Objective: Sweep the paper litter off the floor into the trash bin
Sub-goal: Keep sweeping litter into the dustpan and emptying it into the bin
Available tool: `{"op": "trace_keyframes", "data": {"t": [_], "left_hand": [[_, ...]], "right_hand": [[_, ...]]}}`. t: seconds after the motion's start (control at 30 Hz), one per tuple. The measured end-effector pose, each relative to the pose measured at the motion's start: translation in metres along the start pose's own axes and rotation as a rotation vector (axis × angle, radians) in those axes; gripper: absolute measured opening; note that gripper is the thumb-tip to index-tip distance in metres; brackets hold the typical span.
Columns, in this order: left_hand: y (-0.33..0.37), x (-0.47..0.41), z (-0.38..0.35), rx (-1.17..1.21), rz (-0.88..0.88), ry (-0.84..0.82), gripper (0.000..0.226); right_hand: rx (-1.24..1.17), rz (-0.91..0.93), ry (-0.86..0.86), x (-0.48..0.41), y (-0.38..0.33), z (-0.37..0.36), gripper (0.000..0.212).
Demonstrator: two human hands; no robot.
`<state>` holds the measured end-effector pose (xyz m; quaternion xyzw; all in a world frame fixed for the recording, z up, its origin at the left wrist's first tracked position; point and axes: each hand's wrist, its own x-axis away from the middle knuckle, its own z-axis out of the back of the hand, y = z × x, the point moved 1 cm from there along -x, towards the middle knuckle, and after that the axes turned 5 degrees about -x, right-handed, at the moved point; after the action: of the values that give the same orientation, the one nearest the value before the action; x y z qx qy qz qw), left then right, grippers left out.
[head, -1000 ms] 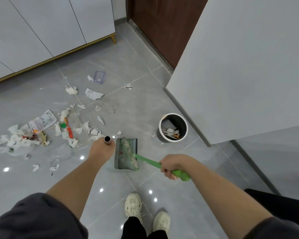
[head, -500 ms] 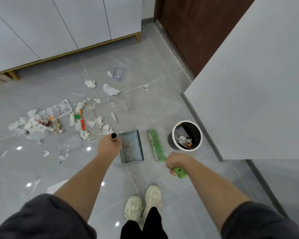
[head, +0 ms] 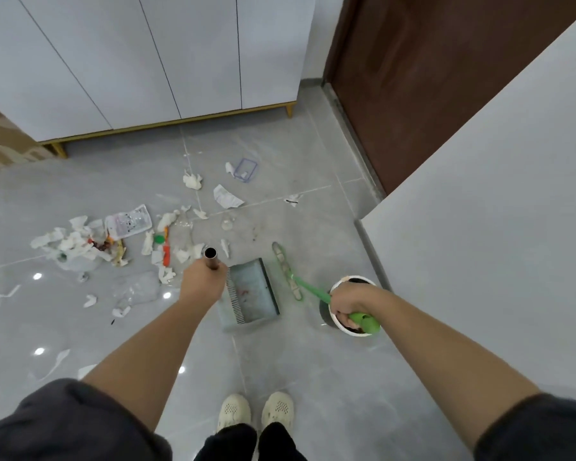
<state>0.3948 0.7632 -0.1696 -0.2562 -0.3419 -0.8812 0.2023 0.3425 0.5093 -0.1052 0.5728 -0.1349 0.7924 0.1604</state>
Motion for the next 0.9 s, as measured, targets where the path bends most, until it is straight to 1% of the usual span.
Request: {"op": "trace_keyframes", "data": {"t": [0.03,0.07,0.17,0.23,0.33,0.47,0.53,0.6,0.7,0.8,0.9], "left_hand": [[0.005,-0.003,0.004,0.015,-0.009,0.007,0.026],[0.010,-0.007,0.008,0.025,-0.011,0.010,0.026],[0.027,-0.025,0.026,0.055,-0.006,-0.012,0.026],[0.040,-0.042,0.040,0.052,-0.038,-0.023,0.025],[0.062,-0.064,0.061,0.024,-0.091,-0.036,0.026],[0.083,-0.095,0.086,-0.080,-0.114,-0.081,0.030],[0.091,-0.110,0.094,-0.108,-0.115,-0.078,0.028],[0.098,-0.127,0.100,-0.109,-0.116,-0.069,0.028],[0.111,-0.146,0.103,-0.114,-0.126,-0.066,0.030],[0.128,-0.166,0.107,-0.115,-0.106,-0.046,0.031],[0.149,-0.188,0.116,-0.092,-0.069,-0.032,0.033]], "right_hand": [[0.056,-0.016,0.038,0.001,-0.002,0.009,0.034],[0.083,-0.031,0.061,-0.001,-0.003,0.017,0.035],[0.023,-0.065,0.130,-0.010,-0.014,0.043,0.009],[0.011,-0.071,0.130,-0.014,-0.026,0.060,0.012],[0.013,-0.087,0.086,-0.022,-0.041,0.081,0.019],[-0.028,-0.128,0.120,-0.034,-0.060,0.107,0.009],[-0.040,-0.126,0.123,-0.039,-0.070,0.119,0.017],[-0.077,-0.135,0.125,-0.047,-0.077,0.131,0.017],[-0.177,-0.120,0.170,-0.062,-0.085,0.151,0.035],[-0.223,-0.101,0.170,-0.077,-0.095,0.182,0.038],[-0.186,-0.090,0.211,-0.092,-0.107,0.229,0.037]]}}
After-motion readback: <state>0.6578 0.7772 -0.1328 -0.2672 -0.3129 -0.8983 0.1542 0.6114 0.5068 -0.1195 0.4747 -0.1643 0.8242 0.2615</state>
